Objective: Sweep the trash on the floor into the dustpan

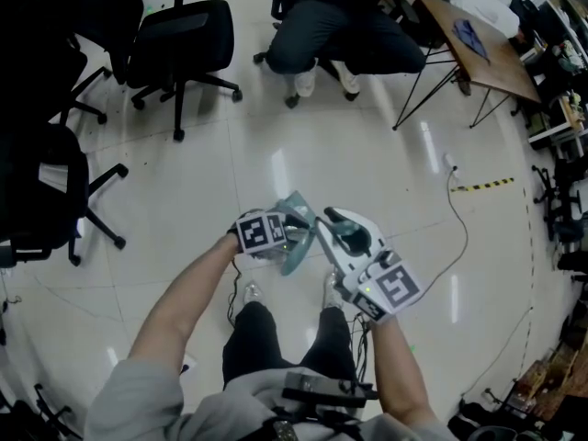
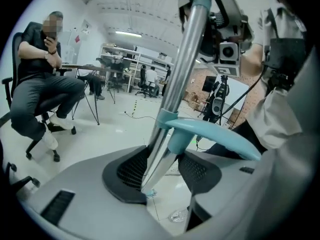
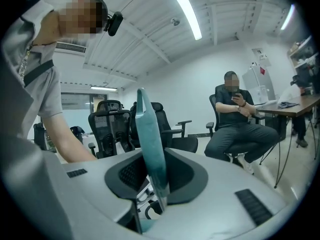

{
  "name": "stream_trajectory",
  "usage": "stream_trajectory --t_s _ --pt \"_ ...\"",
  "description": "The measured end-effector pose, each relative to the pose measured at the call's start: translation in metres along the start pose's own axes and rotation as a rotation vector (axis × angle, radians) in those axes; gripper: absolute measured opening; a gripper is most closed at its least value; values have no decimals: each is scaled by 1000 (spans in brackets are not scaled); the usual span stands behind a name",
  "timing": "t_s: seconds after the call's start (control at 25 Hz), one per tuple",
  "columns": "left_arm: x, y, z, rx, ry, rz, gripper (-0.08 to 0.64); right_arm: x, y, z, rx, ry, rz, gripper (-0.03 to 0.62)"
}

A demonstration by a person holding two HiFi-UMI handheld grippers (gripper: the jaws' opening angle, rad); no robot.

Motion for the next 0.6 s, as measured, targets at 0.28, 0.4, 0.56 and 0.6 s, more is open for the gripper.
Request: stream_trajectory --t_s 0.28,0.4,0.56,0.6 --pt "0 0 1 27 7 4 204 2 -1 5 -7 36 -17 87" --pt "-3 7 -3 63 45 -2 207 -3 -1 11 -44 31 -50 148" --pt "-9 35 -7 153 95 -8 212 -5 13 16 -71 2 -103 262" --pt "-8 46 -7 191 108 -1 212 -4 20 17 -78 -3 -112 262"
Point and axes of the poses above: the fingertips, and each gripper's own axes: y backward along the fingers, z to its right, x out of its top, the point moved 3 cm from there along y, backward along the fingers, and after that the axes turned 10 degrees about z, right-handed, at the moved point
